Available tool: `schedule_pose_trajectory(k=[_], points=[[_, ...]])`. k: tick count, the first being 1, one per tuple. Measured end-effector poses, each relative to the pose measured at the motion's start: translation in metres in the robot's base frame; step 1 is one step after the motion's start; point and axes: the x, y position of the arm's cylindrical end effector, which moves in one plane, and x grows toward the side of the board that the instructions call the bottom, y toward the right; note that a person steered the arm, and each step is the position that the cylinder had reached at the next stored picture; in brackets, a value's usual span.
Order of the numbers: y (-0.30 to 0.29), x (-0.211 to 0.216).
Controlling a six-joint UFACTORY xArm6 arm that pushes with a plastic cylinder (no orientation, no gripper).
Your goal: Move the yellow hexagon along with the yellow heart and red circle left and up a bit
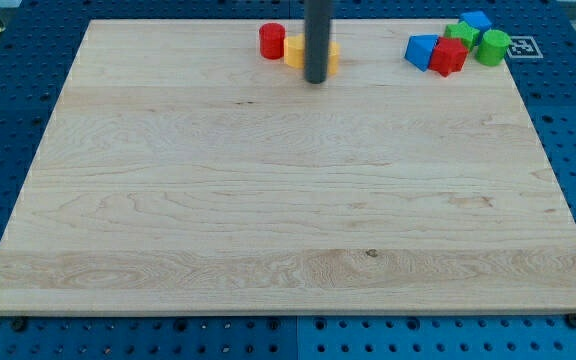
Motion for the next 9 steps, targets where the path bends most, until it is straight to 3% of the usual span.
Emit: schedule_pose_trajectory(k=[1, 5, 9], points=[[0.031, 0.0], [0.041, -0.026], [-0.009, -0.029]])
